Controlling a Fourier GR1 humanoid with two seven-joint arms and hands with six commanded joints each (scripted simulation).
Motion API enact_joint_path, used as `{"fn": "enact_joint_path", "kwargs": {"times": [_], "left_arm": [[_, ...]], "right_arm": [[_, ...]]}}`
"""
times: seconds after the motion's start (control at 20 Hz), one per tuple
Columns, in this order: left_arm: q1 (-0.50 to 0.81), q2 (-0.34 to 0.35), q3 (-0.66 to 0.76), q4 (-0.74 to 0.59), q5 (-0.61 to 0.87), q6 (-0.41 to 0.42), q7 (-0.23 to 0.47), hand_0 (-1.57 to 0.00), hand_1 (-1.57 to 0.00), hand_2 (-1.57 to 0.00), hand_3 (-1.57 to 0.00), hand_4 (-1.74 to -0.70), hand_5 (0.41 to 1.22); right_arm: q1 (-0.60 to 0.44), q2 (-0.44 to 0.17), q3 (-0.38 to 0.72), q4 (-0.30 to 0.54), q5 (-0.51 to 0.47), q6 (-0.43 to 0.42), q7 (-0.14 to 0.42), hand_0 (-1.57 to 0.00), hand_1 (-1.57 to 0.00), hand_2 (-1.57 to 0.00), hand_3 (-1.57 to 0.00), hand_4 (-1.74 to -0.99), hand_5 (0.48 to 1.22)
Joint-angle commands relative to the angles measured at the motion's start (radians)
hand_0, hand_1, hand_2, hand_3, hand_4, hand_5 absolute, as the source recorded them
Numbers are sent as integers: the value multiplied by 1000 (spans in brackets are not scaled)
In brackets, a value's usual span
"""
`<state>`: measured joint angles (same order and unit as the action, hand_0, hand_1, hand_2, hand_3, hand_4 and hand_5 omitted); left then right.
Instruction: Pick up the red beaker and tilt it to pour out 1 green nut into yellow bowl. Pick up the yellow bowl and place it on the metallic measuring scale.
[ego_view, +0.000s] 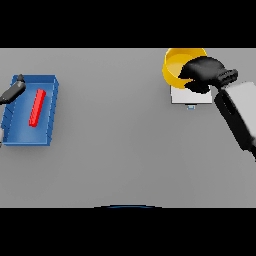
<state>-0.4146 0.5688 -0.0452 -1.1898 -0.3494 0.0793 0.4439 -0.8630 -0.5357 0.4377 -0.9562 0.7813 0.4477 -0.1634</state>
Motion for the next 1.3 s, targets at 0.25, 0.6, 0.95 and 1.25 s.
{"fn": "enact_joint_path", "kwargs": {"times": [0.25, 0.6, 0.95, 1.25], "left_arm": [[0, 3, 0, -6, -1, -3, 4, 1, 1, 1, 1, -721, 682], [14, 3, 3, -5, -1, 2, -6, 1, 1, 1, 1, -728, 675], [-5, 9, 3, 7, -8, 1, -3, 1, 1, 1, 1, -725, 669], [-22, -3, -6, 27, -15, 1, 8, 1, 1, 1, 1, -718, 666]], "right_arm": [[-11, 12, -18, 193, 36, -115, -40, -1571, -1571, -1439, -1283, -1741, 1221], [-15, 44, -34, 327, 35, -179, -80, -1571, -1571, -1362, -1338, -1741, 1221], [-34, 60, -44, 392, 23, -192, -112, -1472, -1479, -1420, -1244, -1736, 1221], [-45, 62, -23, 388, 46, -164, -83, -634, -564, -660, -661, -1593, 987]]}}
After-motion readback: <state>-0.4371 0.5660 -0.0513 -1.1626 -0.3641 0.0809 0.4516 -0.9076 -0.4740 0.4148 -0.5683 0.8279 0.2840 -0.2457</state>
